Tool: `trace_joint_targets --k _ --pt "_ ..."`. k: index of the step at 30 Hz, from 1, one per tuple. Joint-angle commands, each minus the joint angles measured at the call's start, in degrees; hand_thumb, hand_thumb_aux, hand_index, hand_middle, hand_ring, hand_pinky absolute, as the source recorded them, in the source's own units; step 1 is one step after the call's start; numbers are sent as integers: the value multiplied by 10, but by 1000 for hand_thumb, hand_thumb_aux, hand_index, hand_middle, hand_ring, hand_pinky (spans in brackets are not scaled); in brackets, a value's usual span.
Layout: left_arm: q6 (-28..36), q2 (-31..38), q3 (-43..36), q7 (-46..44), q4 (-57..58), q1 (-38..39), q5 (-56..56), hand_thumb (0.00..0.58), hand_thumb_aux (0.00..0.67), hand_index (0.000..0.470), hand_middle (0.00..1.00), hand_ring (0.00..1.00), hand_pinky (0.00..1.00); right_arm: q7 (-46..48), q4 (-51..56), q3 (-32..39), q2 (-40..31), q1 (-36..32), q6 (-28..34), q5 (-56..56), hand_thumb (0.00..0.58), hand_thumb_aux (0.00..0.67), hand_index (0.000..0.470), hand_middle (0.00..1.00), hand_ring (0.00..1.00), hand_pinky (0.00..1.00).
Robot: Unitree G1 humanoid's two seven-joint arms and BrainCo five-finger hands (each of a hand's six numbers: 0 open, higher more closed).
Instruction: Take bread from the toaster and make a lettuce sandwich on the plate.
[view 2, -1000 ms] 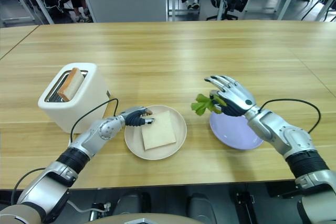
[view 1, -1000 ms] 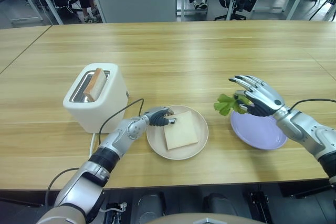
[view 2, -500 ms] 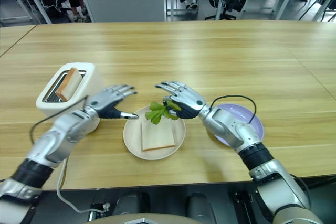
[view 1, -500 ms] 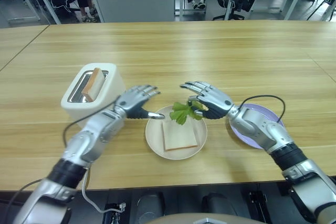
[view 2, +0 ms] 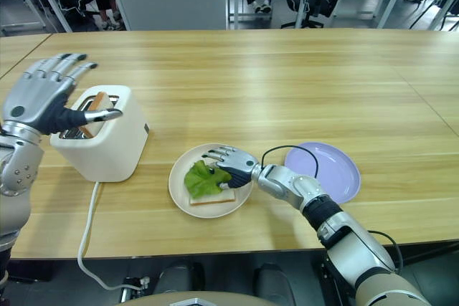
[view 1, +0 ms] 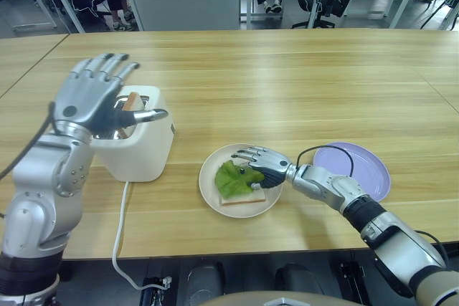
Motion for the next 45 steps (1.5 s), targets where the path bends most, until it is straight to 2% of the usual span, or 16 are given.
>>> trace_joint_targets --k 1,7,14,19,20,21,22,23,29,30,31,32,33,45 --pt "56 -8 -7 -28 59 15 39 0 0 0 0 0 0 12 -26 0 -21 20 -1 0 0 0 0 0 0 0" --pt "93 -13 -57 -46 139 -2 64 0 0 0 0 0 0 33 -95 -22 -54 59 5 20 0 0 0 0 0 0" --pt "91 -36 -139 -55 238 -68 57 0 0 0 0 0 0 62 -197 -70 -82 118 19 62 0 0 0 0 0 0" --pt "89 -45 -165 -53 300 -106 40 0 0 0 0 0 0 83 -257 -99 -98 155 28 88 0 0 0 0 0 0" --pt "87 -46 -167 -49 311 -114 35 87 53 36 0 0 0 86 -267 -104 -100 162 29 92 0 0 0 0 0 0" --pt "84 -45 -169 -42 320 -121 32 452 355 244 0 0 0 89 -275 -109 -103 169 30 95 0 0 0 0 0 0" --pt "80 -47 -167 -30 328 -131 25 452 355 244 0 0 0 92 -285 -115 -106 176 30 99 0 0 0 0 0 0" --pt "76 -48 -165 -20 332 -138 20 580 670 460 0 0 0 95 -292 -120 -108 181 31 102 0 0 0 0 0 0" --pt "34 -49 -146 63 314 -182 -19 580 670 460 0 0 0 107 -323 -146 -118 208 31 117 0 0 0 0 0 0" --pt "29 -47 -144 70 310 -188 -24 580 670 460 200 200 200 108 -325 -149 -118 210 31 118 0 0 0 0 0 0" --pt "23 -46 -142 77 306 -194 -30 580 670 460 471 471 471 109 -326 -152 -118 212 31 119 0 0 0 0 0 0" --pt "16 -45 -140 84 302 -199 -36 580 670 460 471 471 471 110 -327 -154 -118 214 30 120 0 0 0 0 0 0" --pt "10 -43 -138 91 298 -204 -40 580 670 460 1000 1000 1000 110 -328 -156 -118 216 30 121 0 0 0 0 0 0" --pt "-88 -24 -100 110 220 -254 -129 580 670 460 1000 1000 1000 109 -340 -179 -122 220 19 125 0 0 0 0 0 0"
